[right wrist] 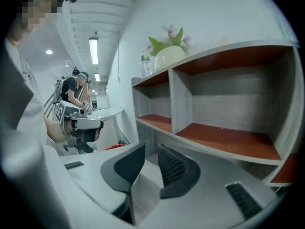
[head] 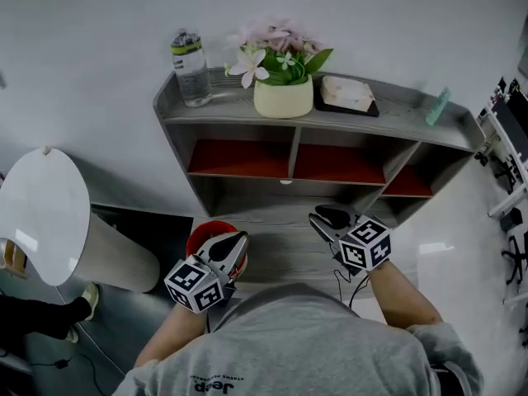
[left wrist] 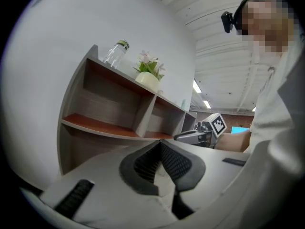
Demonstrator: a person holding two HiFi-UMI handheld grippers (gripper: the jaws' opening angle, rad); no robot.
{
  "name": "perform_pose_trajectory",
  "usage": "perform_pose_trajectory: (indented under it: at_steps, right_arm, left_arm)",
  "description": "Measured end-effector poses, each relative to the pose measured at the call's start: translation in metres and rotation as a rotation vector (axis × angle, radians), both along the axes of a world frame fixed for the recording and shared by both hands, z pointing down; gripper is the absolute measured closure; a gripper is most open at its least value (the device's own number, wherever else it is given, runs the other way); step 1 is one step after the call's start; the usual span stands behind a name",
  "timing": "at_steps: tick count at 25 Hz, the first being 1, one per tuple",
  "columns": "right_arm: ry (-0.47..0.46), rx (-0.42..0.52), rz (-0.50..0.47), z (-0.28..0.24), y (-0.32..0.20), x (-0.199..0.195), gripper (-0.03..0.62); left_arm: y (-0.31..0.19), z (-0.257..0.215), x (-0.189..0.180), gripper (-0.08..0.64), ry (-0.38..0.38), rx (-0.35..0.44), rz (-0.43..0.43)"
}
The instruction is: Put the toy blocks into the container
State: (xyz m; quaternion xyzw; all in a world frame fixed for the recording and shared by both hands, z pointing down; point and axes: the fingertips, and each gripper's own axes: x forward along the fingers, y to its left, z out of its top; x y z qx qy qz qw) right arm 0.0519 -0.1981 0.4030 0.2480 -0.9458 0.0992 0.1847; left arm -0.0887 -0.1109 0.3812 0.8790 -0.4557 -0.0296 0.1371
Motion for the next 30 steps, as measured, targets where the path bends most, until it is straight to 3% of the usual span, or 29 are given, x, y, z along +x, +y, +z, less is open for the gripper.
perform_pose_trajectory:
  at_steps: [5, 10, 13, 16, 30]
  right_arm:
    - [-0.069, -0.006, 0.08, -0.006, -0.021, 0.081, 0.603]
    - [-0.116, -0.004, 0.108, -0.002, -0.025, 0.127, 0.592]
    - [-0.173, -0.054, 0.143, 0.006, -0.029, 0.145, 0.586]
    - [-0.197, -0.082, 0.167, 0.012, -0.032, 0.154, 0.586]
    - [-0.155, -0.015, 0.187, 0.008, -0.029, 0.153, 0.586]
  left_arm:
    - [-0.014, -0.003, 0.065, 0.549, 0.024, -0.003, 0.006]
    - [-0.019, -0.004, 0.109, 0.549, -0.003, -0.012, 0.052]
    - [-0.021, -0.006, 0.123, 0.549, -0.023, -0.012, 0.075]
    - [-0.022, -0.007, 0.127, 0.549, -0.035, -0.011, 0.087]
    - [-0.032, -0.013, 0.115, 0.549, -0.035, 0.013, 0.11]
